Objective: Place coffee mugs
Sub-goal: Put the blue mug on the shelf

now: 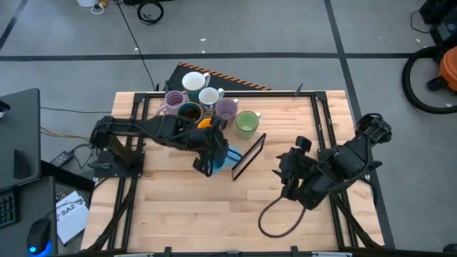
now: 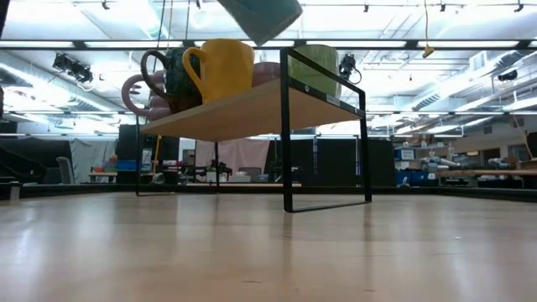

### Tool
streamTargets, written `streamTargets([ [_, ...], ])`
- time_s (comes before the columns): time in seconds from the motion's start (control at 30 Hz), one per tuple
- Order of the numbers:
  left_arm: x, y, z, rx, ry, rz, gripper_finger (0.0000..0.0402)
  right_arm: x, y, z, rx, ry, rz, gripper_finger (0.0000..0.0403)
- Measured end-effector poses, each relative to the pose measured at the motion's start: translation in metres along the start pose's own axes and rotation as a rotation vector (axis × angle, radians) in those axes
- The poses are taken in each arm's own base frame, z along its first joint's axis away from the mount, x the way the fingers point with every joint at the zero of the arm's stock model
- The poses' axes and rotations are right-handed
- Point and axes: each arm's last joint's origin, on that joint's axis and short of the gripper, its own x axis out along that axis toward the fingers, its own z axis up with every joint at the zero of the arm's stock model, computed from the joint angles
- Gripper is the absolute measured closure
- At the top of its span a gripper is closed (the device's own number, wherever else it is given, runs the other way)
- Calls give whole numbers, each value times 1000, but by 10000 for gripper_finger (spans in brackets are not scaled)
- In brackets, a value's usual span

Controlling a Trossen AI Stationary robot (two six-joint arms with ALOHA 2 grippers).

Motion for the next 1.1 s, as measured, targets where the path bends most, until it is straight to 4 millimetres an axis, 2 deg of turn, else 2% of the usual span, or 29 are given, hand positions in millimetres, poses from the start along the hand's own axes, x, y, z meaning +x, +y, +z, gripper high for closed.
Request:
streamTargets([
  [0.27, 13, 31, -17, 101, -17, -66, 365, 11, -8, 11, 67, -5, -26, 191],
  [0.4, 23, 40, -25, 131, -10, -105, 364, 16, -12, 17, 103, -14, -32, 191],
  [0.5, 37, 40, -29, 173, 34, -140, 364, 20, -15, 20, 123, -15, -44, 191],
  [0.77, 51, 36, -28, 269, 48, -180, 364, 26, -20, 26, 156, -20, -58, 191],
  [1.1, 64, 33, -28, 309, 80, -203, 364, 29, -23, 30, 154, -28, -56, 191],
])
